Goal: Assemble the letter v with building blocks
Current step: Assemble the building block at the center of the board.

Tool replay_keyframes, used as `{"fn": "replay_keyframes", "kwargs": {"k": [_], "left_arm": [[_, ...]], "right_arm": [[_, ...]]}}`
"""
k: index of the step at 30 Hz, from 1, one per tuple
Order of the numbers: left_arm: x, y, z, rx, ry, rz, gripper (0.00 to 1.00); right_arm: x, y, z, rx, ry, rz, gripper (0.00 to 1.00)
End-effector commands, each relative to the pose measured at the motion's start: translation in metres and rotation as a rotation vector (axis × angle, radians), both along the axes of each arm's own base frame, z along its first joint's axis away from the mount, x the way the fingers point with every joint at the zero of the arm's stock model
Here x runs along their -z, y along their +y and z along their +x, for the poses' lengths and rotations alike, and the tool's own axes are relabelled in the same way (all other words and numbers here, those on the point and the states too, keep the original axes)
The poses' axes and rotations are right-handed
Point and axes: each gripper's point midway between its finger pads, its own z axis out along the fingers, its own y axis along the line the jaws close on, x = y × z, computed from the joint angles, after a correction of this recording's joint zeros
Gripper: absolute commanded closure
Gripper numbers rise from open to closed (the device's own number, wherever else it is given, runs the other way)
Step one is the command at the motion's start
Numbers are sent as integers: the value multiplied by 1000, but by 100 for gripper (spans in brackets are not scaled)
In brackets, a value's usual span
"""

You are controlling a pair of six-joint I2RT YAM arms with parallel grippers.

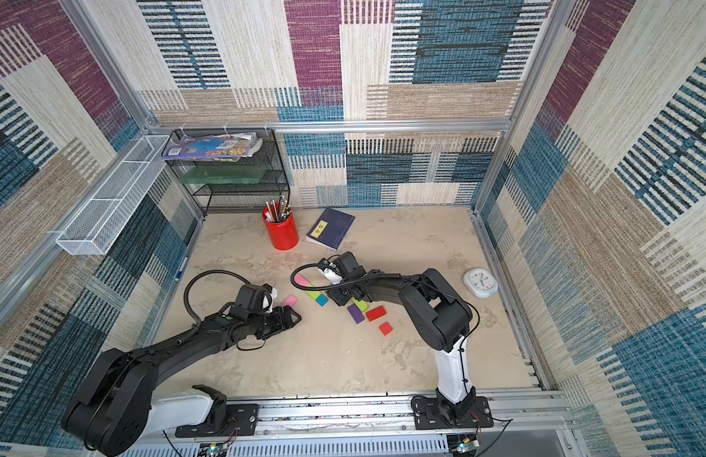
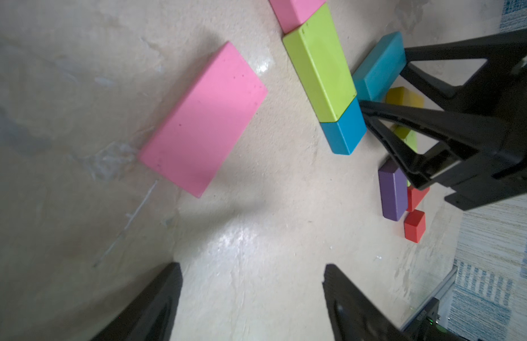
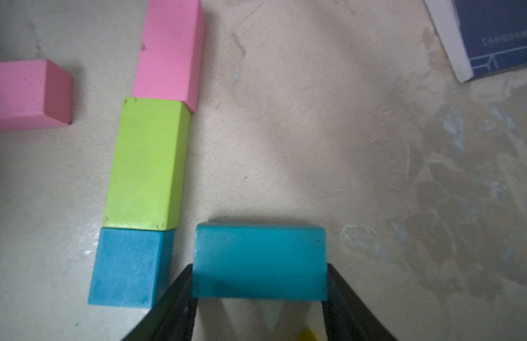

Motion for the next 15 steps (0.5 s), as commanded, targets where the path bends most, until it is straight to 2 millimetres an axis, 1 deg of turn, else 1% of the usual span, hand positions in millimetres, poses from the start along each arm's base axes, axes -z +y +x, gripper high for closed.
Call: {"fn": "replay_keyframes", "kwargs": {"k": [1, 3, 4, 7, 10, 12, 13, 15], "left_arm": [[-4, -5, 4, 21, -22, -19, 22], [-5, -7, 5, 22, -26, -29, 22], [-6, -8, 6, 24, -30, -38, 22], [-10, -13, 11, 26, -38, -64, 24], [-15, -18, 15, 20, -59, -100, 29], [-19, -21, 18, 13, -81, -124, 35], [-20, -22, 20, 11, -91, -131, 39], [-20, -24, 22, 9, -97, -136, 46]], "right_arm": [[3, -3, -2, 3, 13, -19, 22], [-4, -4, 1, 14, 13, 4, 16], [-10, -4, 3, 17, 13, 26, 14], [-32, -10, 11, 39, 4, 90, 12], [-66, -15, 17, 45, 3, 218, 13], [-82, -16, 21, 44, 15, 299, 13], [-83, -18, 25, 54, 35, 319, 16], [-82, -14, 31, 50, 76, 324, 21]]}}
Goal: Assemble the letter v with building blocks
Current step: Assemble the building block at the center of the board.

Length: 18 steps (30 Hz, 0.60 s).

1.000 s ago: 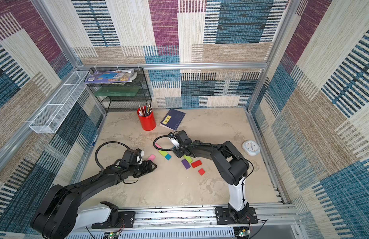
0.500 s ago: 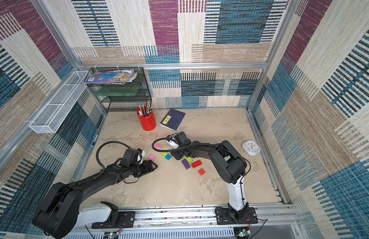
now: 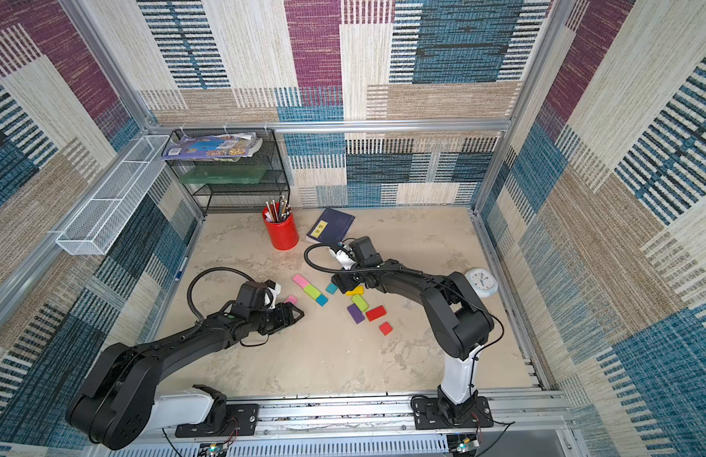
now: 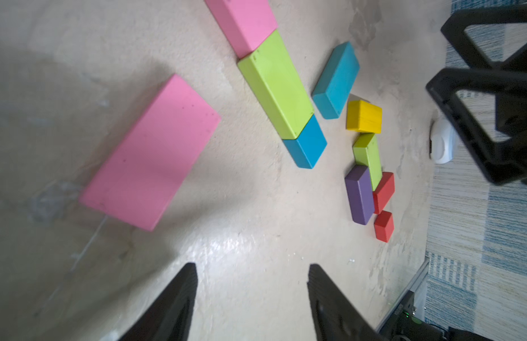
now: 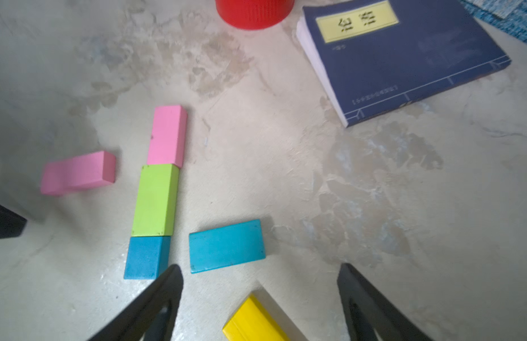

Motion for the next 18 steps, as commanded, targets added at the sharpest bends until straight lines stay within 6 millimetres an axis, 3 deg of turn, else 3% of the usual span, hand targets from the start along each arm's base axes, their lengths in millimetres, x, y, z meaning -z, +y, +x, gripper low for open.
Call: {"fn": "replay_keyframes", "kwargs": {"k": [1, 5, 11, 18], "left_arm": [[-8, -9, 8, -5, -32, -49, 50], [-3, -13, 10, -20, -33, -47, 60], [6, -18, 12, -43, -34, -58, 77], [19, -22, 12, -61, -27, -48, 100]], "right_arm": [[-4, 16, 2, -35, 66, 77, 24], [19, 17, 21, 22, 130, 45, 46], [51, 17, 36, 56, 194, 30, 94], [74, 12, 40, 72, 249, 17, 98]]}}
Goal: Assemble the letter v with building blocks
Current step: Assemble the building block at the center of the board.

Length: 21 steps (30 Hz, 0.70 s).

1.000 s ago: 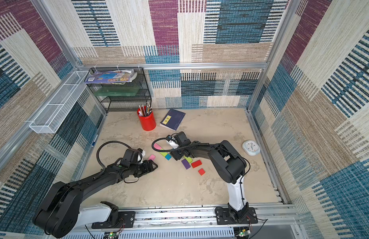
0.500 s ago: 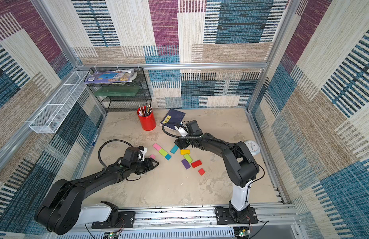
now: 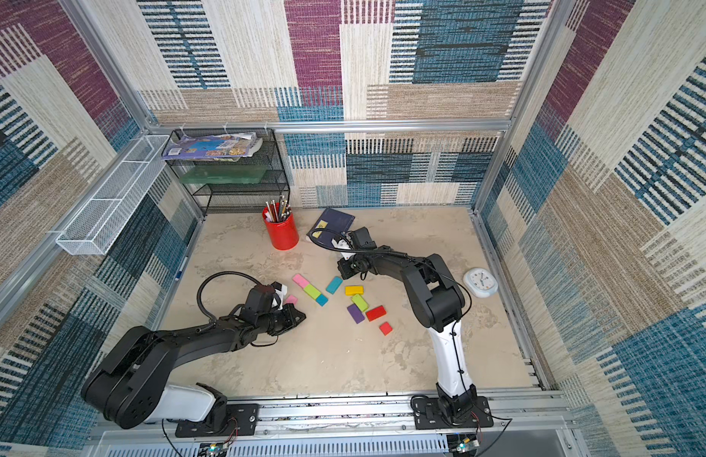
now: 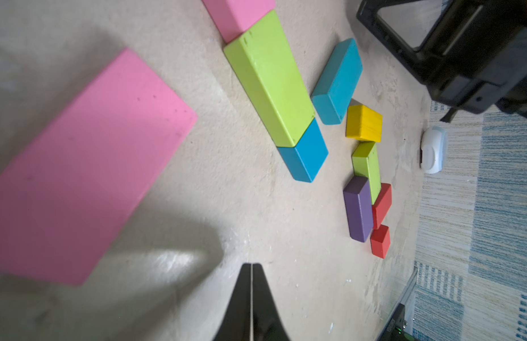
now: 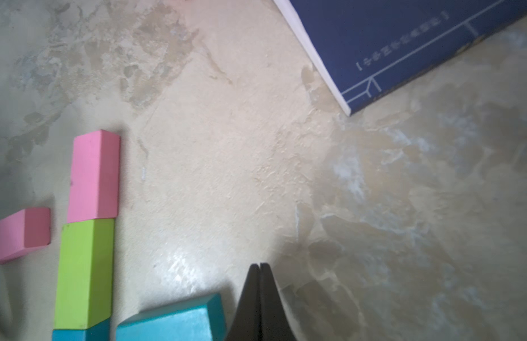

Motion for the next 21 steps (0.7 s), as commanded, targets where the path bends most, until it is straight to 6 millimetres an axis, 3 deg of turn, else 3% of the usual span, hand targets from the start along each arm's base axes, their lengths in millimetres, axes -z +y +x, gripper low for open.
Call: {"fn": "replay_keyframes", "kwargs": {"k": [1, 21], "left_arm": [[-1, 0, 9, -33, -35, 3, 100], [13, -6, 16, -38, -14, 7, 100]], "right_arm": [[5, 1, -2, 1, 28, 7, 98], [21, 1, -33, -37, 96, 41, 97]]}}
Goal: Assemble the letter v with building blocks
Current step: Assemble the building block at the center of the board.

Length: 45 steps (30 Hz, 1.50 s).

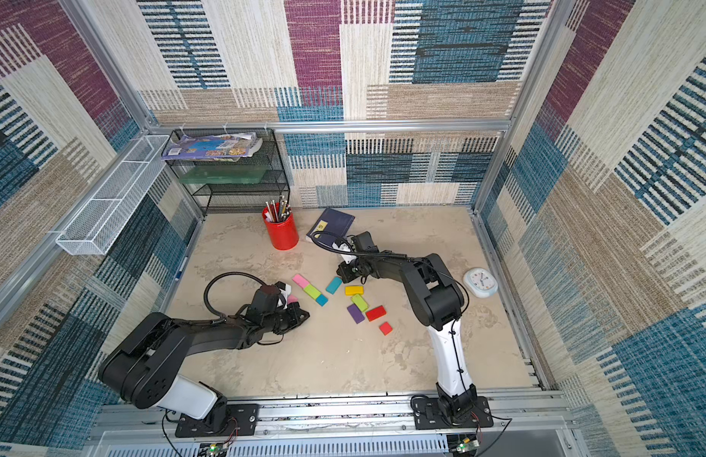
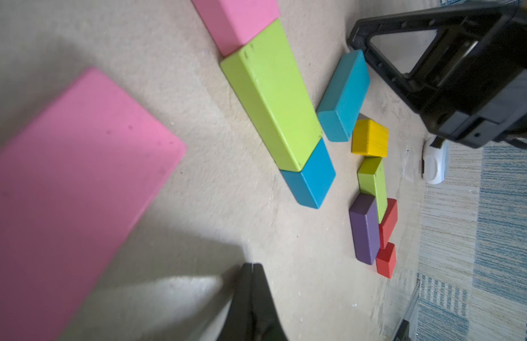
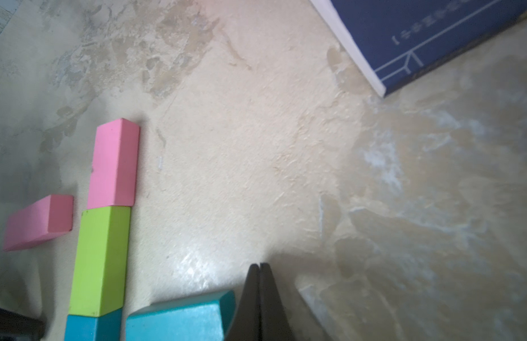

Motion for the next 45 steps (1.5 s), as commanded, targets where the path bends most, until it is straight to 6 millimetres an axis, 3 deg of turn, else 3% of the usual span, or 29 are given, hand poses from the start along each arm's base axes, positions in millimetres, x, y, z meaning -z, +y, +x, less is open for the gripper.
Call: {"fn": "replay_keyframes", "kwargs": {"k": [1, 12, 23, 33, 45], "left_arm": [[4, 2, 3, -14, 3, 15, 100], [8, -3, 1, 1, 18, 15, 100], [10, -4, 2, 6, 26, 20, 100], [8, -6, 3, 18, 26, 26, 100], [12, -9, 4, 27, 37, 22, 100]], "right_arm": [[17, -7, -20, -1, 86, -40, 97], [29, -8, -38, -9, 120, -37, 97], [29, -4, -28, -28, 116, -49, 93], [35, -1, -44, -53, 140, -37, 92], [34, -1, -40, -49, 137, -38, 92]]}}
